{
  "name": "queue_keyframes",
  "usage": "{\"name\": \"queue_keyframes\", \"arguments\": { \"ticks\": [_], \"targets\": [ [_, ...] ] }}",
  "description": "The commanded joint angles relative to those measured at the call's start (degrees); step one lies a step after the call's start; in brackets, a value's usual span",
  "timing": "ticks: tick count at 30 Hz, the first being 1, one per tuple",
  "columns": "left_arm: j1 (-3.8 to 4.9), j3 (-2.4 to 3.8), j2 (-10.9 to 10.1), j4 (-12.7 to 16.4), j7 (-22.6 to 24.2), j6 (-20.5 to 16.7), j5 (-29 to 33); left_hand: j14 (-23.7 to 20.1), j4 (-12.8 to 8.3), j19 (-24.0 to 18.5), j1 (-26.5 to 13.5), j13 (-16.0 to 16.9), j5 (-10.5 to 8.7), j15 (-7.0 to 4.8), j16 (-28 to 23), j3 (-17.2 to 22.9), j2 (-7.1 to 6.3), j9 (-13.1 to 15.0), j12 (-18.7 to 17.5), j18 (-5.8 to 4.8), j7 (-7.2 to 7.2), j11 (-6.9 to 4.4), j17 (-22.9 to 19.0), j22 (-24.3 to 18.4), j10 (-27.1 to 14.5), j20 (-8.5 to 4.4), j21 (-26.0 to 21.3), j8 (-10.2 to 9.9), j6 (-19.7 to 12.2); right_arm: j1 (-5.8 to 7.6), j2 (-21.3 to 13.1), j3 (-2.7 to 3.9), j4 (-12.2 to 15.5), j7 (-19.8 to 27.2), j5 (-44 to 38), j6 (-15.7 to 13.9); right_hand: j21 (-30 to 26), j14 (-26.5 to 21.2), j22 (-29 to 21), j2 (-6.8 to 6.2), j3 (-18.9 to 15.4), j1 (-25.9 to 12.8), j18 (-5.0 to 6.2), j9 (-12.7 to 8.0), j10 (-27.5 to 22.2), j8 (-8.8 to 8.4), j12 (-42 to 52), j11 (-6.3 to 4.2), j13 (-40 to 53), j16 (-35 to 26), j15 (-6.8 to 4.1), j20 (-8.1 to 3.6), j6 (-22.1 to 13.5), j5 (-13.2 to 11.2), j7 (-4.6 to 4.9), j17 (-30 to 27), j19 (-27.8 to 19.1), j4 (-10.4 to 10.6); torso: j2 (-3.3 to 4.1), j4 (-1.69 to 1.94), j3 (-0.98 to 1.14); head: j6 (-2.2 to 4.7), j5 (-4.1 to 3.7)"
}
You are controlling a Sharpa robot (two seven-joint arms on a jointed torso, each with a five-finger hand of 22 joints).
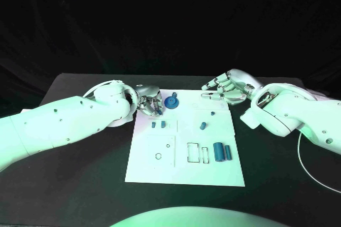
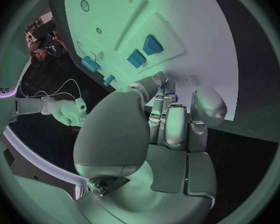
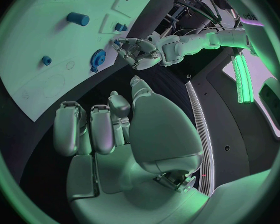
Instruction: Assemble the parts on the task board
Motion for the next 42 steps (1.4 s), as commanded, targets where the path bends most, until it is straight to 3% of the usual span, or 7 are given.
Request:
{"name": "queue_keyframes", "arguments": {
  "ticks": [1, 29, 36, 42],
  "targets": [
    [-0.12, -0.08, 0.2, 0.1, 0.1, 1.3, 0.7, 1.7, 0.0, 1.3, -0.7, 0.1, -0.04, 0.45, 0.2, 0.3, -0.05, 0.0, -0.4, -0.52, 0.10, 0.10, -0.1, 0.1, 0.3, 0.38, 0.4, -0.3, 0.5, -0.05, 0.1, 0.00, 0.0, 0.5, -0.2, 0.8, -0.4, 2.3, -0.1, 0.36, -0.3, 0.3, 0.58, 0.1, -0.3, 0.07, -0.1, -0.11, 0.0, -0.4, -0.34, -0.02, 0.3, 0.3, 0.09, 0.0, -0.3, 0.0, 0.00, -0.04, 0.00, -0.02, 0.08],
    [-0.14, -0.14, 0.7, 0.2, -1.7, 3.0, 0.5, 1.5, -0.1, 1.0, -2.2, 0.0, -0.10, 0.56, 0.2, 0.4, -0.58, -0.2, -1.5, -0.47, 0.13, 0.30, -0.5, 0.1, -0.6, 0.53, 0.2, -1.1, -0.2, -0.08, 0.2, 0.00, -0.2, 0.6, -0.2, 0.8, -0.5, 2.4, -0.1, 0.51, -0.4, 0.3, 0.58, 0.1, -0.3, 0.13, -0.1, -0.14, -0.1, -0.5, -0.37, -0.05, 0.5, 0.3, 0.06, -0.1, -0.3, 0.0, -0.01, 0.00, 0.01, -0.36, 0.10],
    [-0.14, -0.16, 0.7, 0.0, -2.3, 3.1, 0.5, 1.3, -0.3, 0.8, -3.2, -0.8, -0.03, 1.32, -0.2, 0.9, -1.45, -0.5, -2.1, -0.44, 0.97, 1.27, -1.6, -0.2, -3.7, 1.02, -0.5, -2.1, -2.9, -0.09, 0.2, 0.00, -0.2, 0.6, -0.1, 0.8, -0.5, 2.3, -0.3, 0.53, -0.5, 0.3, 0.61, 0.1, -0.3, 0.13, -0.2, -0.14, -0.1, -0.5, -0.37, -0.05, 0.5, 0.3, 0.06, -0.2, -0.4, 0.0, 0.00, -0.03, 0.00, -0.35, 0.06],
    [-0.14, -0.16, 0.6, 0.0, -2.2, 2.2, 0.6, 1.0, -0.7, 0.6, -3.9, -1.4, 0.01, 1.71, -0.6, 1.3, -2.43, -0.5, -1.9, -0.23, 0.76, 1.63, -2.7, -0.7, -7.5, 1.43, -1.4, -2.1, -7.8, -0.09, 0.1, 0.00, -0.4, 0.5, -0.2, 0.3, -0.8, 2.3, -0.8, 0.51, -0.6, 0.5, 0.73, 0.1, -1.0, 0.04, -1.3, -0.12, -0.9, -0.8, -0.37, -0.06, 0.4, 0.3, 0.10, -0.5, -0.7, -0.1, -0.04, 0.00, -0.04, -0.39, -0.02]
  ]
}}
